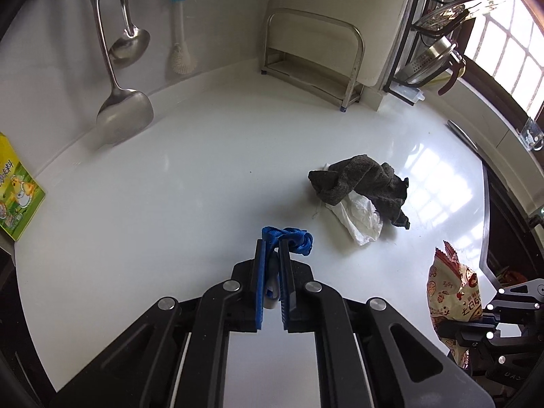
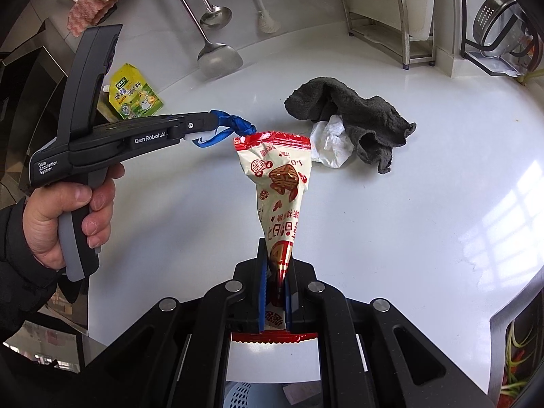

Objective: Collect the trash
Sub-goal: 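Carry the wrapper and blue clip over the mesh basket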

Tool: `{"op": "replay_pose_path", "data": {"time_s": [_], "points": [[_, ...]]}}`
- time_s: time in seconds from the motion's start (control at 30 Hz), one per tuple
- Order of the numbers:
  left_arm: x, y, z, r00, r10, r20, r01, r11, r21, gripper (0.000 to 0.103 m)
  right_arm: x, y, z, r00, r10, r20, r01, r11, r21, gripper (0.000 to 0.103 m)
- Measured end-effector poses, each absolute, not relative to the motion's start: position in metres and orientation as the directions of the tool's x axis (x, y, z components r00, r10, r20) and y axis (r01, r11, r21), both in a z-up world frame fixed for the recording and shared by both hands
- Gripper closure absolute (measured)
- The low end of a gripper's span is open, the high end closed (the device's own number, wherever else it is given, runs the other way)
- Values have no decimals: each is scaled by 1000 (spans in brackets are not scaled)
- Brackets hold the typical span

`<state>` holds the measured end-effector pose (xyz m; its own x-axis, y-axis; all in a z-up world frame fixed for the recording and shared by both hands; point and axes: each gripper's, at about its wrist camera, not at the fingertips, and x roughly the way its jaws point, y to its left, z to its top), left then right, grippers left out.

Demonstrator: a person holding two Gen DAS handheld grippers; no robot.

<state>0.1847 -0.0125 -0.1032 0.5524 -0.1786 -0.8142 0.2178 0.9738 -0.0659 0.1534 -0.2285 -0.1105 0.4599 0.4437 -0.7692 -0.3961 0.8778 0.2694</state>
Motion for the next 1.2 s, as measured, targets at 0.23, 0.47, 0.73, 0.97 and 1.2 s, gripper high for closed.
{"op": "replay_pose_path", "data": {"time_s": [0.23,0.47,0.73,0.97,1.2], "points": [[147,-23,-71,592,-155,-791,216,976,-29,96,129,-242,-95,480,462,-746,-410,870,274,96],[108,-37,-62,597,-148,-788,205,978,-29,96,102,-254,-90,482,467,-742,-420,866,272,96],[67,-55,-60,597,-154,-787,207,978,-34,96,68,-271,-88,477,469,-743,-428,862,270,96],[36,-72,-61,594,-154,-789,206,978,-37,96,40,-287,-90,470,470,-747,-434,860,267,96],[10,-91,-64,589,-159,-792,211,977,-39,96,15,-301,-98,454,470,-757,-437,858,270,96]]}}
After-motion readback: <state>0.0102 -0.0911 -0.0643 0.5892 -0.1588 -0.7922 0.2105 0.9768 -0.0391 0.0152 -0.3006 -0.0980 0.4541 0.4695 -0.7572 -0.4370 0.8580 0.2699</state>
